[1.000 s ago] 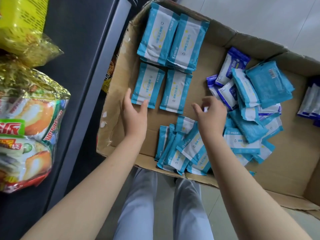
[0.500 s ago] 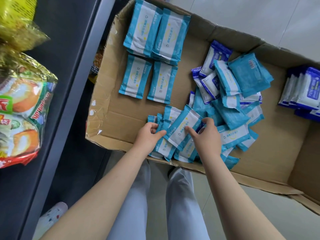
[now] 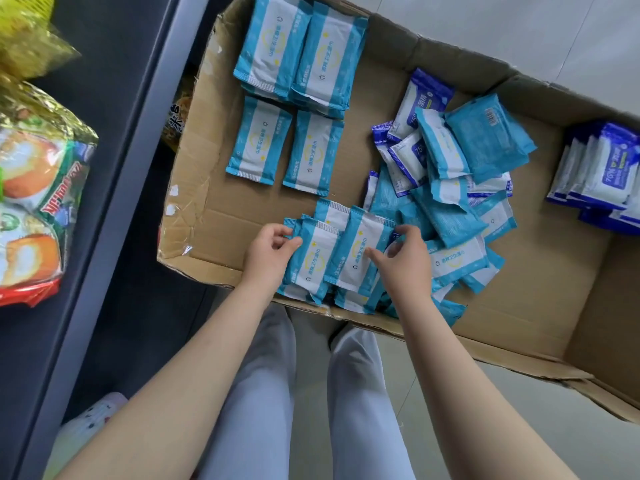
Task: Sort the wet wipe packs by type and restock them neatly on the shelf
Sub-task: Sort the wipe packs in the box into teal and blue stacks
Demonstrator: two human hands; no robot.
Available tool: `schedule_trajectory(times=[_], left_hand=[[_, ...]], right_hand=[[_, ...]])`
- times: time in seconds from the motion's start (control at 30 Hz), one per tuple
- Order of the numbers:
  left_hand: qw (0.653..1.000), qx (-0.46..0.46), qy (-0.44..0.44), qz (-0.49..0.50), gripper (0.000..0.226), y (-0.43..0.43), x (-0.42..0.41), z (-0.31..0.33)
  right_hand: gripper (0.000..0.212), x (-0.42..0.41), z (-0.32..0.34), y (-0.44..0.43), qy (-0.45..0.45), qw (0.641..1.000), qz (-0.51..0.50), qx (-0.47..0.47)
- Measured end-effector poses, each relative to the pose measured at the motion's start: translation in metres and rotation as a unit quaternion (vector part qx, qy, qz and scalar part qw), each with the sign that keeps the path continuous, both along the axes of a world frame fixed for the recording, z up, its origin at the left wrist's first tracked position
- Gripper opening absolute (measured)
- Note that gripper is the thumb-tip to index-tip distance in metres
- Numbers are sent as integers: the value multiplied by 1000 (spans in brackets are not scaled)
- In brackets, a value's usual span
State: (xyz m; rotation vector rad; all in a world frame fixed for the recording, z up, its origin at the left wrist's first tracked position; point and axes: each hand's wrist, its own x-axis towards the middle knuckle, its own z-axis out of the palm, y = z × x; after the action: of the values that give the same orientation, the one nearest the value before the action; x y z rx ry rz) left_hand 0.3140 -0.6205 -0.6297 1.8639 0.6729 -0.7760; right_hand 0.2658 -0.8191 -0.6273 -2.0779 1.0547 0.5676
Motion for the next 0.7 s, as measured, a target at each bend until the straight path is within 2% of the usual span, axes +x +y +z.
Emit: schedule_trajectory(times=[0.07,0.13,0.27,0.47,0.57,0.7], left_hand=[[997,56,-44,-40,20,0,-1,2],[992,79,-50,-81,20,-1,-1,3],[993,63,0,-98,21,-3,-1,6],[991,26,7,-131,10,-2,1,13],[997,-14,7,-78,6,6,14,21],[997,-46,-54,16,10,27,56,32]], right_hand=[[66,-3,1,0,28,999,-31,-14],[64,-7,2,0,51,997,-50,-13],[40,-9,-7,-2,47,996,-73,27],[27,-13,5,4,-32,980,-172,94],[19,-3,20,7,-90,966,-202,135],[28,36,30,14,-106,947,-236,189]])
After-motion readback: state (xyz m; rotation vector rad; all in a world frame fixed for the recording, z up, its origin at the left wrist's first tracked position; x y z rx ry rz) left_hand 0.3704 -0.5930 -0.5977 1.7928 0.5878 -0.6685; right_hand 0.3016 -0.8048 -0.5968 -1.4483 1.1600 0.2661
